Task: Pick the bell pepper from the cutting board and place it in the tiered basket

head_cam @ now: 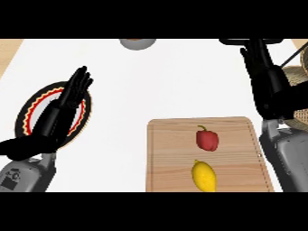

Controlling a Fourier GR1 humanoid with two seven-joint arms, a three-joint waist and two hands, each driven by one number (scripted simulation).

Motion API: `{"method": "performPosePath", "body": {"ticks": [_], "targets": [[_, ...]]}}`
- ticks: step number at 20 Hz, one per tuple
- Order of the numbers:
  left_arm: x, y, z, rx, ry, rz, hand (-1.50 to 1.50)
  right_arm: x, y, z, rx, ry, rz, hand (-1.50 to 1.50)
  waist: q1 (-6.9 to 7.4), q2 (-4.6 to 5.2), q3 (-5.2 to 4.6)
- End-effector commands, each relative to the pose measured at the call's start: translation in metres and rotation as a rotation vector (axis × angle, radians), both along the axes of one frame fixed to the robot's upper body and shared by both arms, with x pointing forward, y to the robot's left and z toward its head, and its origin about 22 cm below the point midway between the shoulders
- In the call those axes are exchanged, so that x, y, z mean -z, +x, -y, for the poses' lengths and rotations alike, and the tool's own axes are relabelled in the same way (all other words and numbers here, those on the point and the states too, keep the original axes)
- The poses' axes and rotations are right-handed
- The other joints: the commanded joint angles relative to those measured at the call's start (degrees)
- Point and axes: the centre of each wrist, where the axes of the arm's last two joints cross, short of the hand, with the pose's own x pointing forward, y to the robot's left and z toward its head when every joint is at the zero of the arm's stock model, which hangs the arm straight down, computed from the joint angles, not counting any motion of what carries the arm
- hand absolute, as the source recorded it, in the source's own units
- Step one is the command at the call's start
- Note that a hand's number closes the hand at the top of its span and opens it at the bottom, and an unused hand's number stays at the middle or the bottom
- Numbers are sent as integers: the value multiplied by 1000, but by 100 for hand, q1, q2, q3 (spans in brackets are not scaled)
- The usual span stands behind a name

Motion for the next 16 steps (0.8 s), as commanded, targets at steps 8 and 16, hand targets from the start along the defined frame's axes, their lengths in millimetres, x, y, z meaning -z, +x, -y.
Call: {"method": "performPosePath", "body": {"ticks": [8,16], "targets": [[23,-9,-88,-451,252,-184,0,100,-63,88,750,-176,-188,150,-516,196,-220],[33,-18,-79,-483,298,-251,0,124,-151,12,1049,-162,-91,-150,-143,-13,-191]]}}
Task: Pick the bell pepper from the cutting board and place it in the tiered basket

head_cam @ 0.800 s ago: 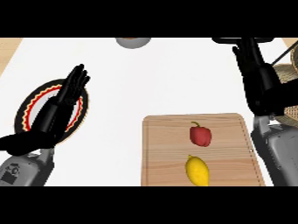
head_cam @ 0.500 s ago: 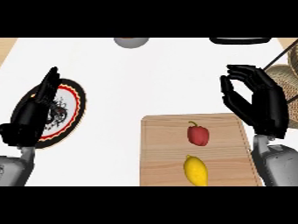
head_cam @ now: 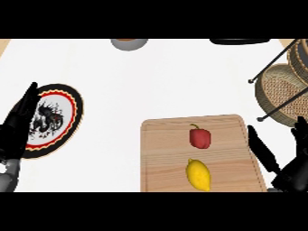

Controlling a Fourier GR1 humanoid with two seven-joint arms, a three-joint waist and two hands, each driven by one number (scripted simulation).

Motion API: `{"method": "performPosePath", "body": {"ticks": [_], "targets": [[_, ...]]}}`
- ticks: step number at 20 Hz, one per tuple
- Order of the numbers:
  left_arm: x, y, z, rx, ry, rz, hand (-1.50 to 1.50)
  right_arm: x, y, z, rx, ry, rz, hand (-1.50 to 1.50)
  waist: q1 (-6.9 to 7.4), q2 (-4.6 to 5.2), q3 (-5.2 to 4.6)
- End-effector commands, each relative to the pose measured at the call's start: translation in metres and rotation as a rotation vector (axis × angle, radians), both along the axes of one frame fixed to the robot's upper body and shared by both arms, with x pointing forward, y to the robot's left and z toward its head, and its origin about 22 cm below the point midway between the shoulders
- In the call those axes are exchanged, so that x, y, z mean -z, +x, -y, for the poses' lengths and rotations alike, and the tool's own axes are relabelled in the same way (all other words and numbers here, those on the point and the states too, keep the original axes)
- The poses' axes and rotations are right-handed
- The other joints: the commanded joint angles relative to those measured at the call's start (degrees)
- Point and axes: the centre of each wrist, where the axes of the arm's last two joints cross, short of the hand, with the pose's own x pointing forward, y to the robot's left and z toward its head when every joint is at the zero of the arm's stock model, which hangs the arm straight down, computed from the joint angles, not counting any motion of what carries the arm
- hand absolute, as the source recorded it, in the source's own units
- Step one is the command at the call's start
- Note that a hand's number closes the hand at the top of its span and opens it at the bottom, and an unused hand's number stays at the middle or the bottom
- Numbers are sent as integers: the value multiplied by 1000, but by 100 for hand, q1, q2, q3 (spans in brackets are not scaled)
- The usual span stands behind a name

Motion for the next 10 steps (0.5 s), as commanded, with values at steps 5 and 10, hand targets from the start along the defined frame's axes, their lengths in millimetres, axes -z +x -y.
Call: {"method": "performPosePath", "body": {"ticks": [5,10], "targets": [[-12,12,3,-8,25,-8,0,26,-81,-28,-76,-109,-360,-150,216,98,-51],[-11,8,14,32,19,-7,0,10,-87,-27,-127,-135,-588,-150,445,126,-58]]}}
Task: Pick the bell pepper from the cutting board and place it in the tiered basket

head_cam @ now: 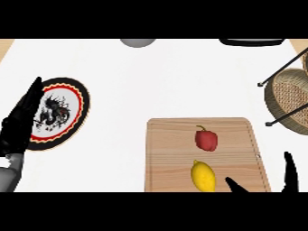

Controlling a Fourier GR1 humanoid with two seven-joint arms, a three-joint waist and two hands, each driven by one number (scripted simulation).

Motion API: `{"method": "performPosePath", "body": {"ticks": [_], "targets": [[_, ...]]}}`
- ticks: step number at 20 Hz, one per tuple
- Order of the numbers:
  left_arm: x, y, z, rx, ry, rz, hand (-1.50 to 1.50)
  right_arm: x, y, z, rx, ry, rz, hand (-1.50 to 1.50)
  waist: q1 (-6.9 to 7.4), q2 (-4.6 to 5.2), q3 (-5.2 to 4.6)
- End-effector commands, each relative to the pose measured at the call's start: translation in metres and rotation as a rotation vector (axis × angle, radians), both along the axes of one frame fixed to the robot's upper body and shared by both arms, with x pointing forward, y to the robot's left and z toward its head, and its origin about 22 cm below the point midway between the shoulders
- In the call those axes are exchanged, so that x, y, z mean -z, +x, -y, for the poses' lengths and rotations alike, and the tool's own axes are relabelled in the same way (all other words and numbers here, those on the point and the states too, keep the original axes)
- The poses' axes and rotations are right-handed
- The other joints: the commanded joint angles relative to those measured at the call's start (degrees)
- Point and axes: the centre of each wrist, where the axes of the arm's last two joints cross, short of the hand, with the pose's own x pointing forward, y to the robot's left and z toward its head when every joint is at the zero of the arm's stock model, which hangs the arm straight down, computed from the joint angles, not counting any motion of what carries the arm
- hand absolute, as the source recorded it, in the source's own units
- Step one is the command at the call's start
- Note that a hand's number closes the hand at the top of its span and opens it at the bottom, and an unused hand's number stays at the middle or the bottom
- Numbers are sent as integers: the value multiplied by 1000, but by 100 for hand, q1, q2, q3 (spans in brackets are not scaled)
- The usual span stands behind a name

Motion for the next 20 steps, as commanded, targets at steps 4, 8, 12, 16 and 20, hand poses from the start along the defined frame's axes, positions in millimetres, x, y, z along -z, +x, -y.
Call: {"method": "performPosePath", "body": {"ticks": [4,8,12,16,20], "targets": [[-9,6,6,44,10,5,0,-44,7,-19,13,-48,-230,-150,166,20,2],[-7,8,6,45,10,-1,0,-86,36,-35,92,-43,-314,-150,213,9,20],[1,14,13,36,12,-12,0,-115,54,-60,83,-29,-428,-150,141,-10,42],[2,8,11,25,2,1,0,-118,76,-71,97,-10,-522,-150,205,-18,49],[19,6,25,29,-11,-11,0,-106,93,-81,70,-29,-584,-150,169,-11,50]]}}
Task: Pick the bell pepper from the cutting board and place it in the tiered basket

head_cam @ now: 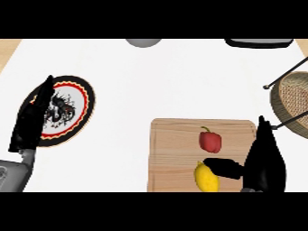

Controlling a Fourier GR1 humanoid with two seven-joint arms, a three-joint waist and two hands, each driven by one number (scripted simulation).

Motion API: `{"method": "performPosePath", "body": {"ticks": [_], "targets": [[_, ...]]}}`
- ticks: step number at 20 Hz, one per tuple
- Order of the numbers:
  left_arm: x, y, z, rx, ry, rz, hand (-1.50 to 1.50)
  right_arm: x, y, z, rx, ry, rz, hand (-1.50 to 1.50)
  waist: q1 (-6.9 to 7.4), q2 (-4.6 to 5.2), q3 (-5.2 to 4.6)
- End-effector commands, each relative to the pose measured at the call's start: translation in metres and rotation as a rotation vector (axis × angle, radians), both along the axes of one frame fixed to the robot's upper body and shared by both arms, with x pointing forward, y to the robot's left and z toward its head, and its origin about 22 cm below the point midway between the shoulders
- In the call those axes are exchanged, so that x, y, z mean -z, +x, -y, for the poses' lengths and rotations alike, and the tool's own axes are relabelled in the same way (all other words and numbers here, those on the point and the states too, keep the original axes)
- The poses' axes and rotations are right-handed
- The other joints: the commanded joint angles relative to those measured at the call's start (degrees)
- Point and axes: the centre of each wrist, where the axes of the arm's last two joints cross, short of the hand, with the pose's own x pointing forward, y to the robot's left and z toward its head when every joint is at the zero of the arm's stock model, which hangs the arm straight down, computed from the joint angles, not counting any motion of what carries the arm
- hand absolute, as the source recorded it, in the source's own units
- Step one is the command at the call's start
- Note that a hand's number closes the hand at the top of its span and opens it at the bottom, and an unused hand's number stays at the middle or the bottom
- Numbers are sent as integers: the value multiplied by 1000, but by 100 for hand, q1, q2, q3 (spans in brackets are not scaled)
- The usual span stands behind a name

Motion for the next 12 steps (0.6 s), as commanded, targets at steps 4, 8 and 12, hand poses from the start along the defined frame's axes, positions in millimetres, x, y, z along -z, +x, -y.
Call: {"method": "performPosePath", "body": {"ticks": [4,8,12], "targets": [[-8,10,-7,-8,0,-1,0,8,20,-20,124,32,-197,-150,-57,-13,11],[-12,2,-8,8,-8,5,0,3,27,-14,118,16,-230,-150,-58,-32,14],[-1,-6,-13,-5,9,9,0,13,31,-26,102,-65,-240,-150,-32,-27,5]]}}
